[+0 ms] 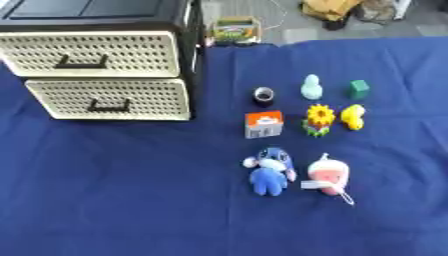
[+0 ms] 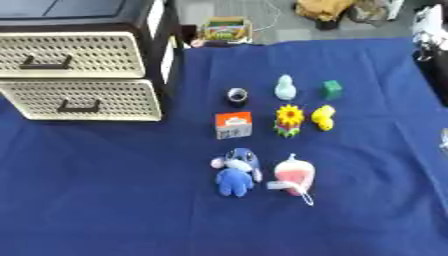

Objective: Pick up objects from table and place into drawer.

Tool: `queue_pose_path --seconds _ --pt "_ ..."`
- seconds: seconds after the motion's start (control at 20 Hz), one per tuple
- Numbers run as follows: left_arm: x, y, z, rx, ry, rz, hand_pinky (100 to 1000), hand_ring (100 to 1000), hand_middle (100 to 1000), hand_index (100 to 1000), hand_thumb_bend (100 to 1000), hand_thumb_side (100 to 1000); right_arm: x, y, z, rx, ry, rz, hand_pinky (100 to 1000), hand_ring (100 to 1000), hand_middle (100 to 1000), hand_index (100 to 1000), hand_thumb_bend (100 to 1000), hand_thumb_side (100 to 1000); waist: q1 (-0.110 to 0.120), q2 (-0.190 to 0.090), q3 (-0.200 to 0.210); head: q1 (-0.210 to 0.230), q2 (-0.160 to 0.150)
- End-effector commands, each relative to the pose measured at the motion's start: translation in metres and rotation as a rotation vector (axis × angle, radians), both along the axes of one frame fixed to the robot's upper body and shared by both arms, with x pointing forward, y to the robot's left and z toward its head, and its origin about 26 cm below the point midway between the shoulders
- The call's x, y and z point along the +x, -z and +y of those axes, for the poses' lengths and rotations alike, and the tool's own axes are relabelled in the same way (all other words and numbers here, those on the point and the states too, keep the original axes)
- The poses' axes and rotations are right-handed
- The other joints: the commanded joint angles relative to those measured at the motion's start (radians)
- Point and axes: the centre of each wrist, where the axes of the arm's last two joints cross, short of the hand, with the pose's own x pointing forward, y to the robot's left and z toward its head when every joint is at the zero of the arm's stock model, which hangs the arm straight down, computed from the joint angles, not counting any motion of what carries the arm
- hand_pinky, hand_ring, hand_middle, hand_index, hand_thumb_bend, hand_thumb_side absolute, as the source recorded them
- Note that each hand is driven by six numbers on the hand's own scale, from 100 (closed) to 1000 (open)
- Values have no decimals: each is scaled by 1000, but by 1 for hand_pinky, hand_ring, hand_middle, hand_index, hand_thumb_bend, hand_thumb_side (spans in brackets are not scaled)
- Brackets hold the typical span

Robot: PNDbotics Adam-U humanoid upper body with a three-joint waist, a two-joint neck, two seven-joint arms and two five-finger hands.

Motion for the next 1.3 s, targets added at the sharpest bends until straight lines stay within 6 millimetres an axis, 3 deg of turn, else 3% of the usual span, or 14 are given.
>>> queue_pose_path --seconds 0.05,0.5,0.6,0.65,0.7,0.85,1.0,1.1,1.15,1.2,1.25,1.3 --pt "-7 -22 6 129 -81 5 547 644 644 869 100 1000 -3 -15 -4 -12 1 -89 682 680 637 802 100 960 0 -12 0 5 9" --pt "-18 -55 15 456 -250 217 530 614 618 892 100 1000 -5 -25 -10 -35 -3 -192 690 696 656 810 100 1000 8 -15 1 6 -15" --pt "-20 -62 15 521 -258 281 434 532 564 900 100 1000 -6 -26 -10 -41 3 -201 690 696 656 810 100 999 9 -15 0 4 -22" --pt "-21 -65 15 553 -259 315 324 452 507 908 100 1000 -6 -27 -11 -42 7 -204 690 696 655 808 100 995 9 -15 -1 4 -25" --pt "-21 -69 16 585 -256 352 307 433 494 912 100 1000 -6 -28 -11 -44 12 -206 690 696 655 808 100 995 10 -15 -1 3 -28" --pt "-18 -79 19 697 -234 478 120 250 329 934 100 1000 -6 -28 -12 -46 24 -207 689 694 652 807 100 984 13 -16 -2 1 -33" --pt "-9 -86 24 789 -178 619 100 147 250 966 130 1000 -6 -28 -11 -51 26 -205 689 693 650 805 100 982 16 -16 -2 1 -35" --pt "0 -90 27 833 -102 722 100 100 178 1000 230 1000 -6 -28 -11 -54 29 -201 688 692 645 804 100 976 18 -17 -3 1 -38" --pt "4 -93 28 855 -68 767 100 100 143 1000 409 1000 -6 -28 -11 -56 31 -198 687 692 643 804 100 979 20 -18 -4 1 -39" --pt "8 -95 29 880 -34 812 100 100 133 1000 448 1000 -6 -28 -11 -58 32 -195 687 692 643 804 100 980 21 -18 -5 1 -40" --pt "12 -97 30 903 -2 858 100 100 108 1000 598 1000 -6 -28 -11 -59 33 -194 686 691 642 803 100 978 23 -18 -6 1 -41" --pt "16 -99 31 925 26 905 100 100 100 1000 671 1000 -6 -28 -11 -60 34 -192 686 691 641 803 100 978 24 -19 -7 2 -41"
